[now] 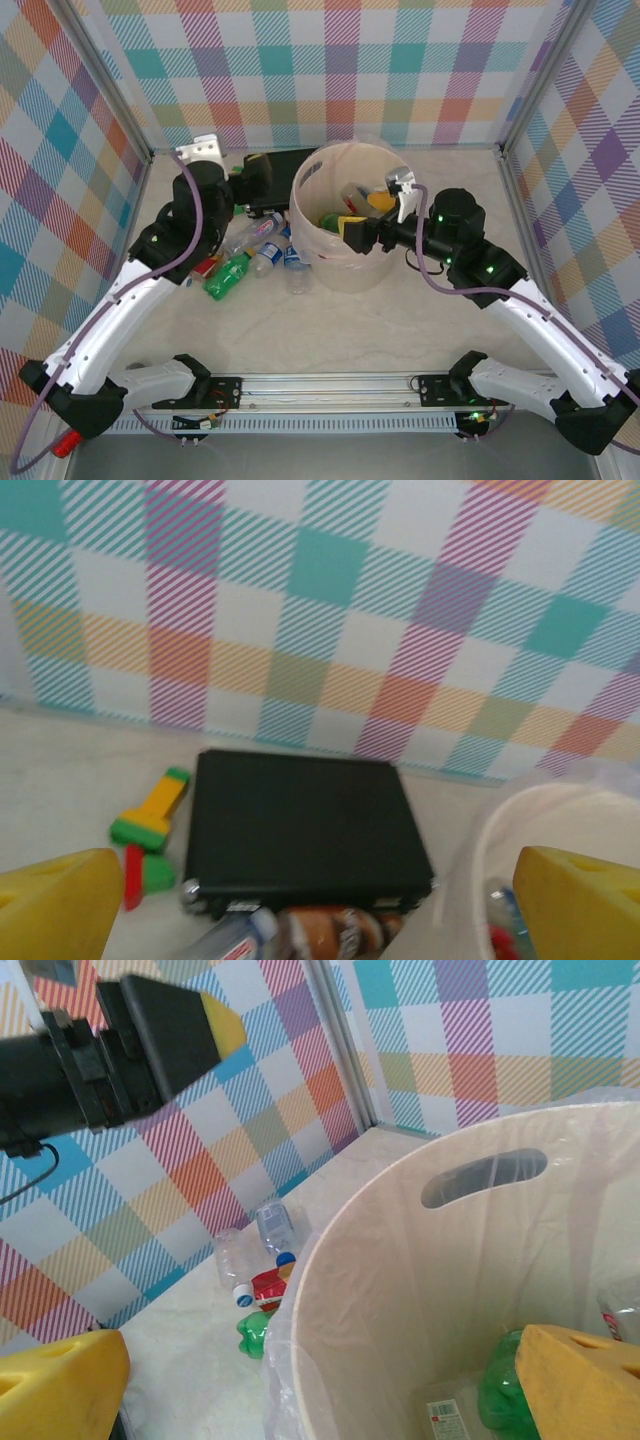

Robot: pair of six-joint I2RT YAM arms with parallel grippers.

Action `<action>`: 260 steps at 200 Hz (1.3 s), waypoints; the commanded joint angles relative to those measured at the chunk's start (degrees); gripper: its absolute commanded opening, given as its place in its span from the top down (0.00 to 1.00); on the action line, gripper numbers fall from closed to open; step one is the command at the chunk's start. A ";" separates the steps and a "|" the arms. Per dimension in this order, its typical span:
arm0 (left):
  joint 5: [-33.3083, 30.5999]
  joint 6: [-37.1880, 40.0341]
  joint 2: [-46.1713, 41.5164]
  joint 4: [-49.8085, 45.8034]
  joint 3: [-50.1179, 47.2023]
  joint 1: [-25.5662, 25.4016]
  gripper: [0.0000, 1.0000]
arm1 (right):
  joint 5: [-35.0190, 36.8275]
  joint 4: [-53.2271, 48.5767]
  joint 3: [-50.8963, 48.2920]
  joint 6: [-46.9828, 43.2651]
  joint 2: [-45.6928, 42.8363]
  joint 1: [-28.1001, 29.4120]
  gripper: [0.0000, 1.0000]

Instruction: Put the plastic bottles in the bin

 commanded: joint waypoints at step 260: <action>24.70 -29.10 20.28 -15.05 -15.87 60.29 0.13 | -2.35 -2.41 6.84 -3.42 2.43 3.67 0.01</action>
